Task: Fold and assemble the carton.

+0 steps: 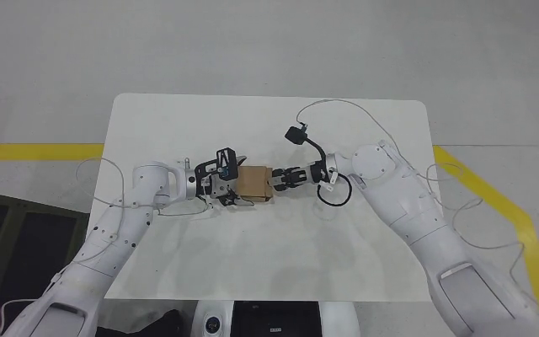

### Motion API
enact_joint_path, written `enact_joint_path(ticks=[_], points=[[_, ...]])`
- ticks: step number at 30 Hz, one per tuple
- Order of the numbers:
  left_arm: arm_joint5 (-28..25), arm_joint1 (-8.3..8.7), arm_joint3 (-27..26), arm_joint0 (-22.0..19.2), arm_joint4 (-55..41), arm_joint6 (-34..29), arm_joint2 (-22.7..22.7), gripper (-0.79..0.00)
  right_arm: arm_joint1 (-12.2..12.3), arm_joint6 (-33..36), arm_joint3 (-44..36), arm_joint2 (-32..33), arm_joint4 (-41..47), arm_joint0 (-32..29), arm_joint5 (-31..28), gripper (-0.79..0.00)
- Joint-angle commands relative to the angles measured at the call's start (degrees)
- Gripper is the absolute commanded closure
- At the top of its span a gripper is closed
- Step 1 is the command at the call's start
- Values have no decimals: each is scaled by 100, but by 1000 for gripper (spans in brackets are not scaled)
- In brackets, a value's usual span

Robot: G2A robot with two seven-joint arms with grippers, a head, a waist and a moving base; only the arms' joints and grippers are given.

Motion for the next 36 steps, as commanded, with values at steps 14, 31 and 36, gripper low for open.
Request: enact_joint_path(ticks=[14, 31, 36], points=[[4, 4, 13, 9, 13, -3, -7, -785, -73, -210, 85, -6, 240, -32, -292, -228], [25, -1, 44, -14, -6, -17, -8, -785, 195, -173, -461, 501, 28, -572, -211, 0], [29, -1, 46, -12, -10, -25, -6, -785, 132, -210, -398, 316, 6, -540, -187, 0]])
